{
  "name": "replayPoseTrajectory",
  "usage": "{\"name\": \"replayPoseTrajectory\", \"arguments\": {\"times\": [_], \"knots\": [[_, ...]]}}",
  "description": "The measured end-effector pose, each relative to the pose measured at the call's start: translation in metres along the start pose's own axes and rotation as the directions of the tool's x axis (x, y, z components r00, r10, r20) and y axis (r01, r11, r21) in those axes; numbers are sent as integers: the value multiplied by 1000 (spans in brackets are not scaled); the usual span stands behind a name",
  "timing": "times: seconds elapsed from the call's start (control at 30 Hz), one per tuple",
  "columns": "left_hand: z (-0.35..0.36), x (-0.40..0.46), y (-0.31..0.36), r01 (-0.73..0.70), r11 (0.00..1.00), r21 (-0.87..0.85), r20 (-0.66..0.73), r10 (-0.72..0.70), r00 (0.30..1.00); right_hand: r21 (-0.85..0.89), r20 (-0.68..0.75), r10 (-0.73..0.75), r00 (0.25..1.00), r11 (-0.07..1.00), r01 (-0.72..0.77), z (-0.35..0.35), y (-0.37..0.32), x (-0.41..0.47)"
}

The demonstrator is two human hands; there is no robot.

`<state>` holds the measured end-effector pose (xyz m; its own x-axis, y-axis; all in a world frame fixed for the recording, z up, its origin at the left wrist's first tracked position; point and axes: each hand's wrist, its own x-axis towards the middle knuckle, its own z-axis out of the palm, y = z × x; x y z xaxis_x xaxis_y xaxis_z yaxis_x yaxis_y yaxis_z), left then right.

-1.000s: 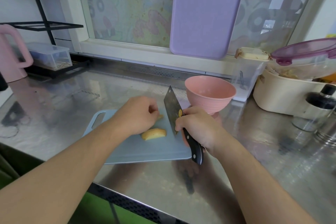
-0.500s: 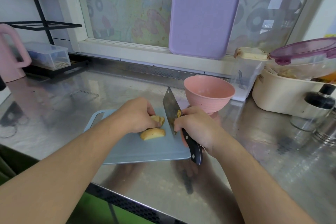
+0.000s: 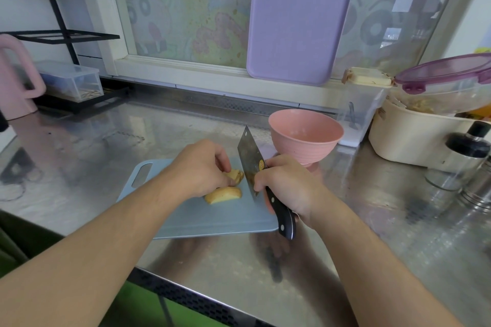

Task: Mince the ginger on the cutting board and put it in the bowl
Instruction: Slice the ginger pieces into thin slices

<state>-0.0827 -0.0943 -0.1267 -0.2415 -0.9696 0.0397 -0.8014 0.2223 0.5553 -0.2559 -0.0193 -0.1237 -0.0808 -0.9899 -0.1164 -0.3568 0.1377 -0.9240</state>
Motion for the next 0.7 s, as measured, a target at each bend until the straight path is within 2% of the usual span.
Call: {"name": "replayPoseTrajectory", "arguments": {"times": [0.17, 0.33, 0.5, 0.7], "knots": [[1, 0, -2, 1, 996, -93, 7, 0, 1000, -1, -3, 0, 1000, 1000, 0, 0, 1, 1], [1, 2, -7, -18, 997, -78, -1, 18, 1000, -2, 13, -5, 1000, 1000, 5, 1, 1, 1], [3, 0, -8, 21, 999, -39, -17, -22, 1000, -18, 11, -3, 1000, 1000, 4, 1, 2, 1], [4, -1, -6, 19, 996, -88, -48, -23, 999, -23, 12, -1, 1000, 1000, 1, 1, 1, 0]]}}
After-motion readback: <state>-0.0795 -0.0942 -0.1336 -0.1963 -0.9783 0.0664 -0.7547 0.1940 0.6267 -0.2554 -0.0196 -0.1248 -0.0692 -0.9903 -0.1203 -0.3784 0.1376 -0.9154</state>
